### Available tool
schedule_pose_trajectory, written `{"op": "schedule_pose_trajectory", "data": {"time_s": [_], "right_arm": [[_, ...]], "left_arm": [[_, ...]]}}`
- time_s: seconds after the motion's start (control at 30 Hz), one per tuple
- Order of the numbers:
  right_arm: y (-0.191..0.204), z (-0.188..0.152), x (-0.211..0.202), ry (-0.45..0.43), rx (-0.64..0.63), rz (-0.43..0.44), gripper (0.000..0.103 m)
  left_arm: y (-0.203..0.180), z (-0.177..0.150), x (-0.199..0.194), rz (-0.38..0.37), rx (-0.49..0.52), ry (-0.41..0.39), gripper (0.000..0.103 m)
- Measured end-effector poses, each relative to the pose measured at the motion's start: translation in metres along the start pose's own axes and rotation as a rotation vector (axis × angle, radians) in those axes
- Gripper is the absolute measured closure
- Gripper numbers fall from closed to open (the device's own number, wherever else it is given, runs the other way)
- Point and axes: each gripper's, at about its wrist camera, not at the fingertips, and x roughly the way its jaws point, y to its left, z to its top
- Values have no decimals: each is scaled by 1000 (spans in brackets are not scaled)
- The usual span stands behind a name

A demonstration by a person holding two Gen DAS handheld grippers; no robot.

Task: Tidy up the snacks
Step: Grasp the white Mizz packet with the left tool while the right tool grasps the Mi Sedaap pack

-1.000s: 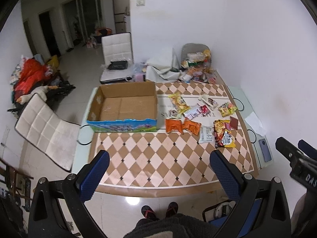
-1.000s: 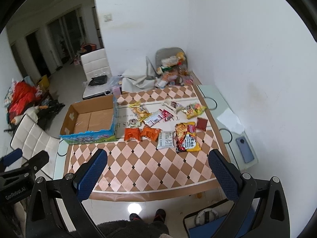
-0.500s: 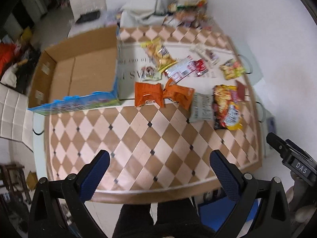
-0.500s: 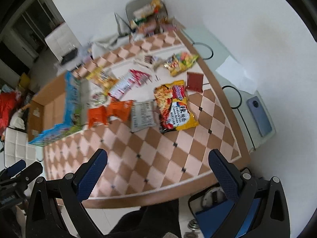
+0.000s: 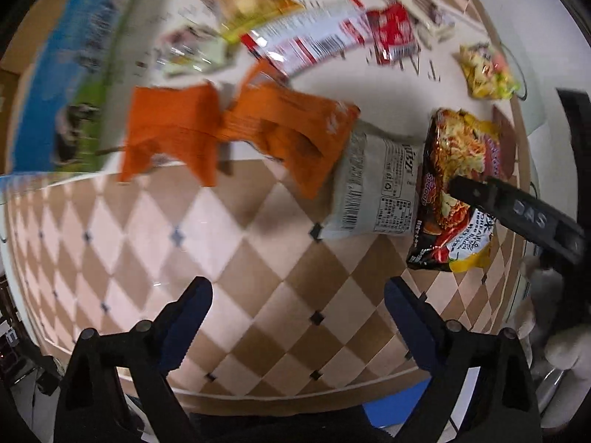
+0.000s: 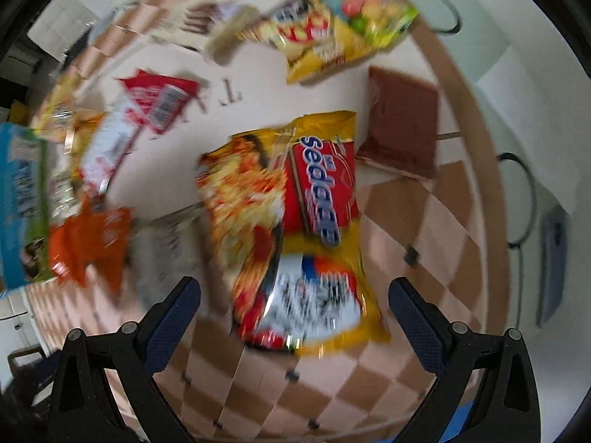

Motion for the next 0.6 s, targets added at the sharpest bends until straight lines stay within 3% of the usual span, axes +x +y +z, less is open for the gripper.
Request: {"op": "schedule_pose_trajectory", "data": {"time_s": [0.17,0.27,0.53,0.6], "right_arm": [[-4,11,30,75,-14,31,11],[-21,7,31,96,-18,0,15],[-68,-6,55,136,43,45,14],[-72,-4,57,147,63,51,11]], "left_arm": [[-13,14,18,3,7,20,8],[-23,22,23,8,28,17,8],[-49,49,50,24,65,33,8],[-54,57,55,46,76,32,21]]}}
